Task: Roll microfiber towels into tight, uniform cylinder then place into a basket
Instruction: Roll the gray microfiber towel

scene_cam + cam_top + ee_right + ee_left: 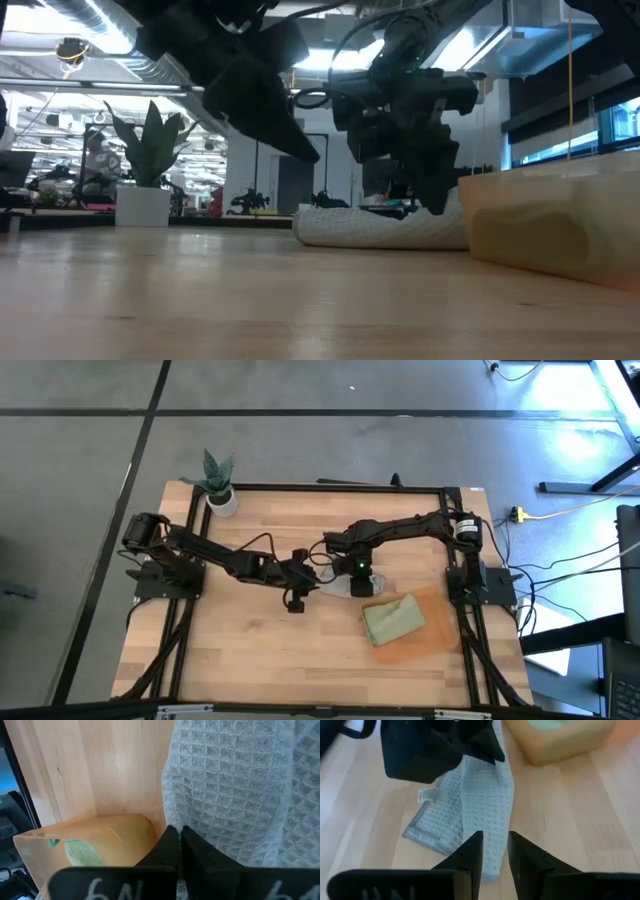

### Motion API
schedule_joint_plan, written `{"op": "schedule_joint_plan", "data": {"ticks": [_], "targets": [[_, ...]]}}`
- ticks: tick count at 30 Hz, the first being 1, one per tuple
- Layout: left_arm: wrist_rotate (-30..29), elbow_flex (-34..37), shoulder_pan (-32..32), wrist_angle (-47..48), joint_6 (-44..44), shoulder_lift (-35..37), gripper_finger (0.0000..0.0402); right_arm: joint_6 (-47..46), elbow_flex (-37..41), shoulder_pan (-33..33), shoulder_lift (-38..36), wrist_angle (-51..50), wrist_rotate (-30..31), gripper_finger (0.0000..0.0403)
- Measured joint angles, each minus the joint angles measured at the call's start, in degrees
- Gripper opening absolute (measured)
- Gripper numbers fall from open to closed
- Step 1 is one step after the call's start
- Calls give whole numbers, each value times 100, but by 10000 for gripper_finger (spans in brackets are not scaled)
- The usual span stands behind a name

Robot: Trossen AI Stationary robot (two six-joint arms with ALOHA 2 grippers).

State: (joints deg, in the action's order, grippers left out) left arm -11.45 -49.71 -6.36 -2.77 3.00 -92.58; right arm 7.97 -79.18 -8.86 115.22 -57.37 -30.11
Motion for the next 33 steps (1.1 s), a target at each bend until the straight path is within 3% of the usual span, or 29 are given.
{"op": "schedule_joint_plan", "data": {"ticks": [9,21,33], "targets": [[645,0,-196,327,-47,10,77,516,0,-1,0,79,176,9],[-150,2,-845,880,-1004,388,76,2083,-2,-50,0,801,1544,8],[-634,2,-745,872,-1150,282,76,2088,-4,-70,0,916,1558,8]]}}
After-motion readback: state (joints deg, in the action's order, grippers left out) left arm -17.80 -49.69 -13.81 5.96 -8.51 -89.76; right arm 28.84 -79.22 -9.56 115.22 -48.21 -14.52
